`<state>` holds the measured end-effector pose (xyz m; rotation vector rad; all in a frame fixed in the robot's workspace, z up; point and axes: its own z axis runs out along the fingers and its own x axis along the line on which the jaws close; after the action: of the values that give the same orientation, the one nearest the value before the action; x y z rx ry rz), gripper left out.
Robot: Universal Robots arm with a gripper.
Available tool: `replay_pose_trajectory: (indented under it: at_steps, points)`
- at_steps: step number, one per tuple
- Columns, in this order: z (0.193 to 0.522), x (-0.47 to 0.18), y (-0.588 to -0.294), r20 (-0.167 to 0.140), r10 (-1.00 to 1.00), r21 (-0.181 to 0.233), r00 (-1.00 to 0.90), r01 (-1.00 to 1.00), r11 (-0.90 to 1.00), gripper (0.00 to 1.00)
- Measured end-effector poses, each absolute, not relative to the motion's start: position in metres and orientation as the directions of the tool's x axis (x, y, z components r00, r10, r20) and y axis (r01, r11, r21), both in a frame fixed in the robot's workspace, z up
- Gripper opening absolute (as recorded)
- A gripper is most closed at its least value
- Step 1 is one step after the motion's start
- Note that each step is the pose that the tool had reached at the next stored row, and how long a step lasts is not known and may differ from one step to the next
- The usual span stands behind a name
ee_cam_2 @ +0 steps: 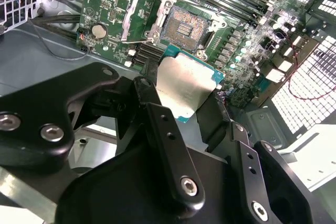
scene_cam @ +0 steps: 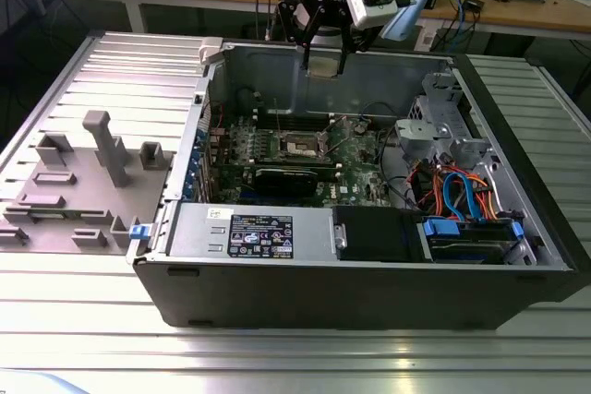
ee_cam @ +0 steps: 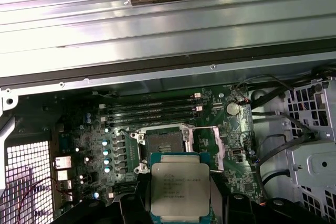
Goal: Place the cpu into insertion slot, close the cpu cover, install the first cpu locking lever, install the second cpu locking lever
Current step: 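Place the cpu into insertion slot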
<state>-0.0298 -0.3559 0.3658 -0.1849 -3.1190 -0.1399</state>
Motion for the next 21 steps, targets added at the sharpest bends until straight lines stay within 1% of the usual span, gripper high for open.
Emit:
replay_pose_trajectory:
  at_steps: [21]
  points:
    - [0.3658, -0.0298, -0.3559, 0.019, 0.149, 0.088, -0.989, 0.150, 0.985, 0.54]
